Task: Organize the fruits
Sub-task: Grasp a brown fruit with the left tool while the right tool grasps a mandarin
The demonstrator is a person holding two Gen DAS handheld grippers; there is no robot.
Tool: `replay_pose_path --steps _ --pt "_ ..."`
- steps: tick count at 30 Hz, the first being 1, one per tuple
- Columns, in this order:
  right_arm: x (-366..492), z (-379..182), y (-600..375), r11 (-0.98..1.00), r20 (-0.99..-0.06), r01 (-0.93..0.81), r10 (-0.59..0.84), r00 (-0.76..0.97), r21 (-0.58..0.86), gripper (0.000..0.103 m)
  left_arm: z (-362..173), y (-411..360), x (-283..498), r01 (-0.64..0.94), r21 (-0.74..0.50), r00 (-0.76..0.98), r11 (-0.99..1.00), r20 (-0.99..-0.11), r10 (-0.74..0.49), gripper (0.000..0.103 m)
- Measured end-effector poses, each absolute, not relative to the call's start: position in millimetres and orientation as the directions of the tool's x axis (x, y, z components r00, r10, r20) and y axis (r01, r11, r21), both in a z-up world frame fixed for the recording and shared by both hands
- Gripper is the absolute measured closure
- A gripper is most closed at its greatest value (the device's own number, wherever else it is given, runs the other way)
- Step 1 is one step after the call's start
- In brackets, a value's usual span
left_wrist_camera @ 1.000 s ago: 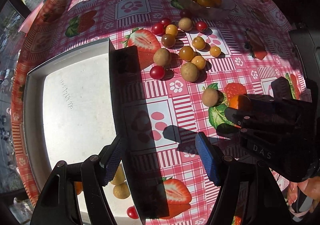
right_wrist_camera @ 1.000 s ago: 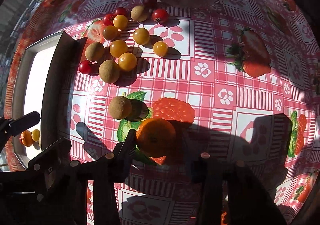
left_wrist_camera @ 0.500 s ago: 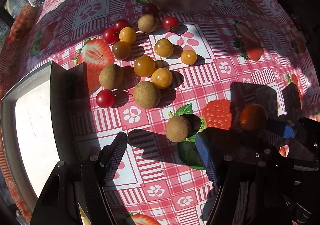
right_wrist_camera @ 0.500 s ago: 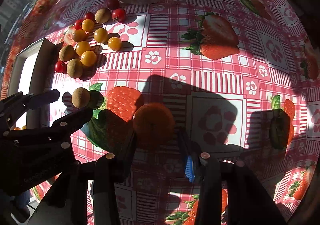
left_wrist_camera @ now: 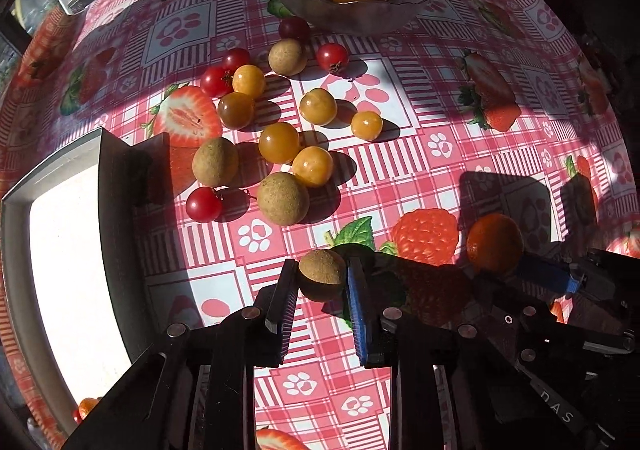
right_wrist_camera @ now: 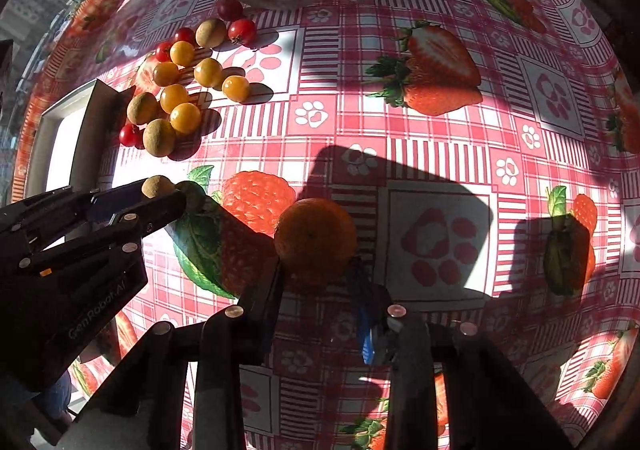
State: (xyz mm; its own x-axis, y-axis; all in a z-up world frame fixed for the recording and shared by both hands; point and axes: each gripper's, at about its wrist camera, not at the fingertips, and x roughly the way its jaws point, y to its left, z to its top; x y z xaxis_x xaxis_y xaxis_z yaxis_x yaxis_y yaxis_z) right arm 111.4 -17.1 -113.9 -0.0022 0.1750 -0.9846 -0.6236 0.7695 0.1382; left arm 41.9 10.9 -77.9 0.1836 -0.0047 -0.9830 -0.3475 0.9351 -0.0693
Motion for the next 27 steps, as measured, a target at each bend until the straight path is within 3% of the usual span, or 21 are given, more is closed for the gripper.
replay_pose_path --steps 4,14,15,18,19,23,25,27 --pt "111 -106 -20 0.774 -0.981 -0.612 0.192 -0.016 0.162 0.076 -66 18 25 -0.362 -0.083 0.195 0.929 -0.981 -0.011 0.077" --pt "109 -106 -22 0.783 -0.976 -0.590 0.216 -0.038 0.196 0.075 -61 32 -14 -0.399 -0.084 0.192 0.913 -0.981 -0.006 0.077" --pt "110 -107 -20 0.780 -0.976 -0.595 0.216 -0.036 0.195 0.072 -62 32 -16 -0.403 -0.084 0.191 0.912 -0.982 -0.006 0.077" --pt "111 -106 -11 0.768 -0.971 -0.606 0.236 -0.031 0.206 0.047 -60 35 -24 -0.410 -0.086 0.193 0.908 -0.981 -0.006 0.077" --pt "111 -104 -8 0.765 -0.972 -0.613 0.235 -0.019 0.197 0.047 -59 36 -26 -0.410 -0.086 0.195 0.908 -0.981 -0.005 0.077" --pt "118 -107 9 0.758 -0.978 -0.630 0.210 -0.012 0.171 0.049 -55 36 -31 -0.410 -0.086 0.200 0.908 -0.980 -0.003 0.077" --pt "120 -108 14 0.758 -0.981 -0.636 0.192 0.006 0.145 0.060 -53 38 -35 -0.415 -0.090 0.201 0.905 -0.979 -0.005 0.077" --pt "120 -108 16 0.758 -0.982 -0.636 0.189 0.002 0.145 0.060 -52 39 -35 -0.419 -0.093 0.204 0.903 -0.979 -0.006 0.077"
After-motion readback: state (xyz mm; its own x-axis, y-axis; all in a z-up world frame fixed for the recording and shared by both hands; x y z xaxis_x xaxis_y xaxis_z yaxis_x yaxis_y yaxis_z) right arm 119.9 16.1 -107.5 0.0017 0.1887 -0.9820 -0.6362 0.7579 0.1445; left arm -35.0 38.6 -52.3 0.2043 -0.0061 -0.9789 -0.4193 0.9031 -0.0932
